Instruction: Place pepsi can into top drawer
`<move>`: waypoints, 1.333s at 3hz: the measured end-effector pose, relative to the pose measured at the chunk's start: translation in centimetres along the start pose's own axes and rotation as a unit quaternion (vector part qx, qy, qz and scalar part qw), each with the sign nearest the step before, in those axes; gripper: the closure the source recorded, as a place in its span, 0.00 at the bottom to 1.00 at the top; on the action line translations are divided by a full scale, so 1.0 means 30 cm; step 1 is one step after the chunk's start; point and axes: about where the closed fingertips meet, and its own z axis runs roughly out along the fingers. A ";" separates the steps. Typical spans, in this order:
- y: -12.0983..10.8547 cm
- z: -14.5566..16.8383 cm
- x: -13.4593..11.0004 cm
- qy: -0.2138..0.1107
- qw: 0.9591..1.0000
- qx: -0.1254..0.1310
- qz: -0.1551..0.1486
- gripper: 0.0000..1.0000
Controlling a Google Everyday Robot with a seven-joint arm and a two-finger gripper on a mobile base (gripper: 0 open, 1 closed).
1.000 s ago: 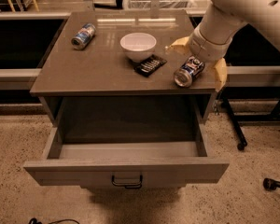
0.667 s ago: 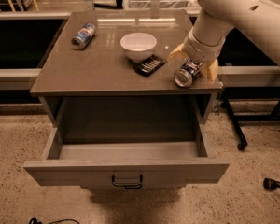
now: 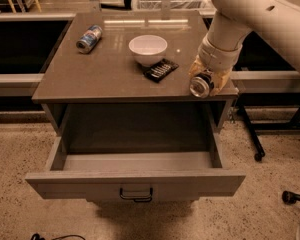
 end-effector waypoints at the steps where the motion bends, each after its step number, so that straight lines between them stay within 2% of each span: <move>1: 0.011 -0.085 -0.111 -0.059 0.997 0.010 0.048 0.92; 2: 0.051 -0.173 -0.229 -0.120 0.984 0.037 0.127 1.00; 3: 0.154 -0.178 -0.342 -0.180 0.948 0.068 0.255 1.00; 4: 0.224 -0.105 -0.431 -0.207 0.896 0.084 0.385 1.00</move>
Offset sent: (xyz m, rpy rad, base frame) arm -0.1530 0.0239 0.0932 0.6715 0.4088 -0.6964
